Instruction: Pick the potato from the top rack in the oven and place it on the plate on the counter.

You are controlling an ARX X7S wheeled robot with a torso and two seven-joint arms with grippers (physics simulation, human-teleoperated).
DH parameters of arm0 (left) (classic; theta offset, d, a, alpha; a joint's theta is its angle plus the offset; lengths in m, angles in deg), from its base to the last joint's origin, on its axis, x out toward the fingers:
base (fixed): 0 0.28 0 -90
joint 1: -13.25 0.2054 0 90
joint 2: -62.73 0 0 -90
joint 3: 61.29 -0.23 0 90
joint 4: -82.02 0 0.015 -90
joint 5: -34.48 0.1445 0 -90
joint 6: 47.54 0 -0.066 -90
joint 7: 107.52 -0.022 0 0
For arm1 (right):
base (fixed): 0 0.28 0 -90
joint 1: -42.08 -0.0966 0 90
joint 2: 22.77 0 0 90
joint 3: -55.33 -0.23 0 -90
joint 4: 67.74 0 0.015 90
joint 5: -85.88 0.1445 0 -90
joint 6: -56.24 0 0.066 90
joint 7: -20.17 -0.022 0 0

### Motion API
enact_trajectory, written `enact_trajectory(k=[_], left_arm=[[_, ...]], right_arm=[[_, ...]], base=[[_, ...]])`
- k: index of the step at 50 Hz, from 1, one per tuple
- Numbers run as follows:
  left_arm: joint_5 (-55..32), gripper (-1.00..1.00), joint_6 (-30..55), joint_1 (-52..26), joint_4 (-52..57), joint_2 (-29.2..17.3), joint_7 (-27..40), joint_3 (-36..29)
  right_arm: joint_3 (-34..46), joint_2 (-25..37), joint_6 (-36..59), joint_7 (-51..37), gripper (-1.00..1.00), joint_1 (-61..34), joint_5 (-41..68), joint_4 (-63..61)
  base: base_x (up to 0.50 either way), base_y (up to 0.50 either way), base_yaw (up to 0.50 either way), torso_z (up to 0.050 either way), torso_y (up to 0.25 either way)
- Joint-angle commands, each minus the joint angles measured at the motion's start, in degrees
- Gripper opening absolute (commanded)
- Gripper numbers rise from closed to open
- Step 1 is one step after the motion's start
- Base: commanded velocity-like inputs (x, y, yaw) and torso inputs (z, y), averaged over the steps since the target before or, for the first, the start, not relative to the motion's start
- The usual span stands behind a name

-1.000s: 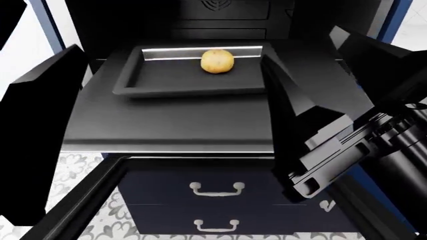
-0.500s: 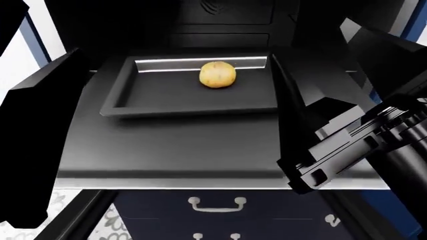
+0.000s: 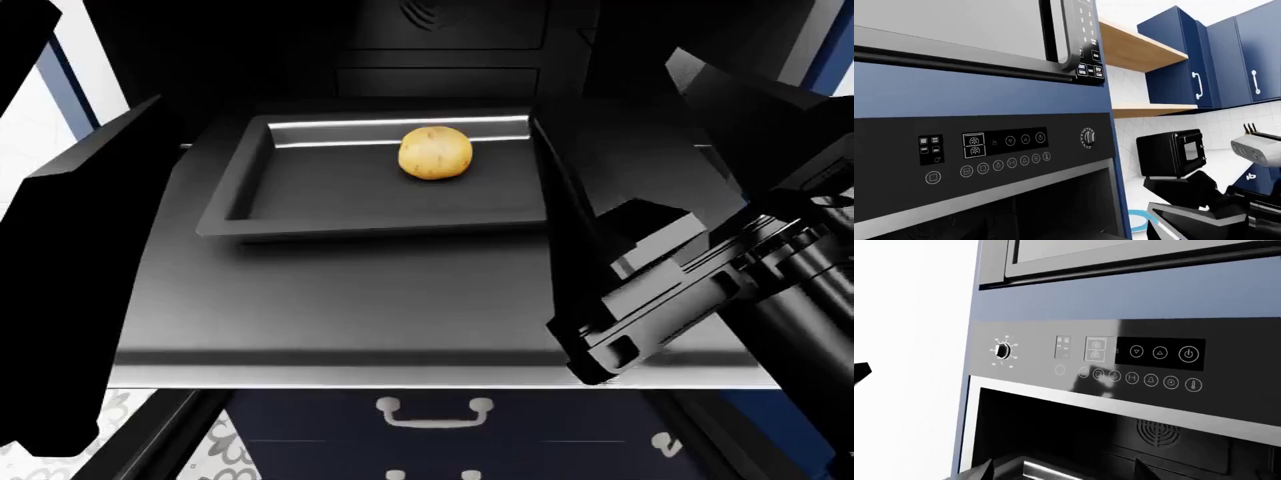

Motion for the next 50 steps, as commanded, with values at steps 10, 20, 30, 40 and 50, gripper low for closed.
enact_trajectory(k=[10, 20, 30, 40, 50], left_arm=[[-0.5, 1.0, -0.6, 0.3, 0.2, -0.2, 0.0, 0.2], [-0.5, 1.0, -0.7, -0.1, 0.1, -0.5, 0.0, -0.2], [-0.5, 1.0, -0.8, -0.3, 0.1, -0.9, -0.1, -0.4], [-0.1, 1.0, -0.4, 0.4, 0.1, -0.7, -0.8, 0.3], [-0.3, 1.0, -0.6, 0.4, 0.2, -1.0, -0.7, 0.3]], right_arm=[[15.5, -1.0, 9.7, 7.6, 1.0, -15.7, -1.7, 17.3], [22.4, -2.1, 15.8, 14.4, 1.0, -24.4, -2.9, 29.0], [26.8, -4.4, 20.1, 27.1, 1.0, -28.7, -12.9, 39.5], [30.1, -5.5, 21.4, 35.5, 1.0, -32.0, -16.6, 46.8], [32.4, -6.0, 18.5, 43.1, 1.0, -32.3, -23.4, 50.6]], base=[[0.0, 0.0, 0.0, 0.0, 0.0], [0.0, 0.0, 0.0, 0.0, 0.0], [0.0, 0.0, 0.0, 0.0, 0.0], [0.0, 0.0, 0.0, 0.0, 0.0], [0.0, 0.0, 0.0, 0.0, 0.0]])
